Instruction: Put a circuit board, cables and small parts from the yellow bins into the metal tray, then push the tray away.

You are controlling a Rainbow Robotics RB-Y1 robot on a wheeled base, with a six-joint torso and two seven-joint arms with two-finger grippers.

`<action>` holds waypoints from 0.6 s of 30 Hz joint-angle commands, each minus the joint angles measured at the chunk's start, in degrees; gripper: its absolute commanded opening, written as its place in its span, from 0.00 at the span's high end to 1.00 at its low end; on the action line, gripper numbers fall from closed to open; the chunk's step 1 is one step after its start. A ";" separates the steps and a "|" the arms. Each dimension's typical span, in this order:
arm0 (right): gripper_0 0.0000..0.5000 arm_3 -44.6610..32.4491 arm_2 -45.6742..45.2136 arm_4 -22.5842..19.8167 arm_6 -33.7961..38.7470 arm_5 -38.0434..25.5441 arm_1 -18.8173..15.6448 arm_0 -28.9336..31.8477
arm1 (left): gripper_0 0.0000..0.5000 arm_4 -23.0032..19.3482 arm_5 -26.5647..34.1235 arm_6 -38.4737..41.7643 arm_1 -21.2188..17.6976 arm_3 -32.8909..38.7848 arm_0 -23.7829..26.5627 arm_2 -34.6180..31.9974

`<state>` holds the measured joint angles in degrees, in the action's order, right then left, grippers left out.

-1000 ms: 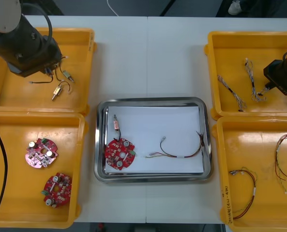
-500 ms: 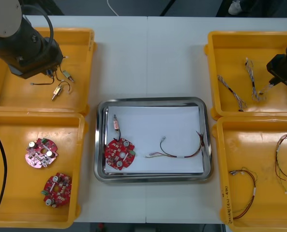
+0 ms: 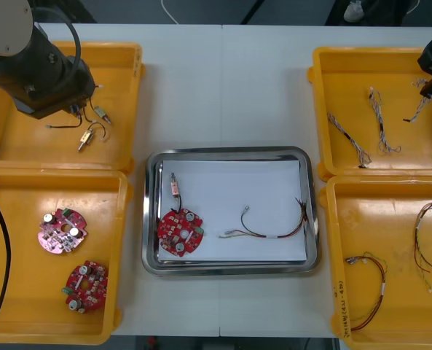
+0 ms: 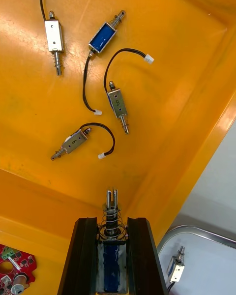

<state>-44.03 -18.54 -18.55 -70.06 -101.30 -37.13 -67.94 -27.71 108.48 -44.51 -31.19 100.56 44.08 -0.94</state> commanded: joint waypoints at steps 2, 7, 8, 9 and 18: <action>1.00 -8.09 -0.53 -0.96 -2.28 -7.77 -0.75 -0.09 | 1.00 -0.60 0.59 -4.71 0.61 2.10 -0.22 0.24; 1.00 -15.21 0.17 -2.71 -2.63 -8.70 -0.75 0.00 | 1.00 -0.68 1.12 -5.06 0.61 2.10 -0.31 0.24; 1.00 -16.79 0.35 -3.24 -2.72 -8.70 -0.75 -0.09 | 1.00 -0.68 1.38 -5.24 0.61 2.19 -0.22 0.24; 1.00 -17.40 0.44 -3.68 -2.72 -8.70 -0.75 -0.09 | 1.00 -0.68 1.47 -5.24 0.52 2.19 -0.22 0.24; 1.00 -32.43 4.39 -8.25 -2.10 -8.70 -0.05 3.16 | 1.00 -0.95 1.52 -5.42 0.61 2.28 -0.22 0.15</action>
<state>-68.88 -16.87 -25.58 -70.07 -109.75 -37.13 -67.13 -28.01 109.50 -44.51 -31.15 100.61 44.08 -0.94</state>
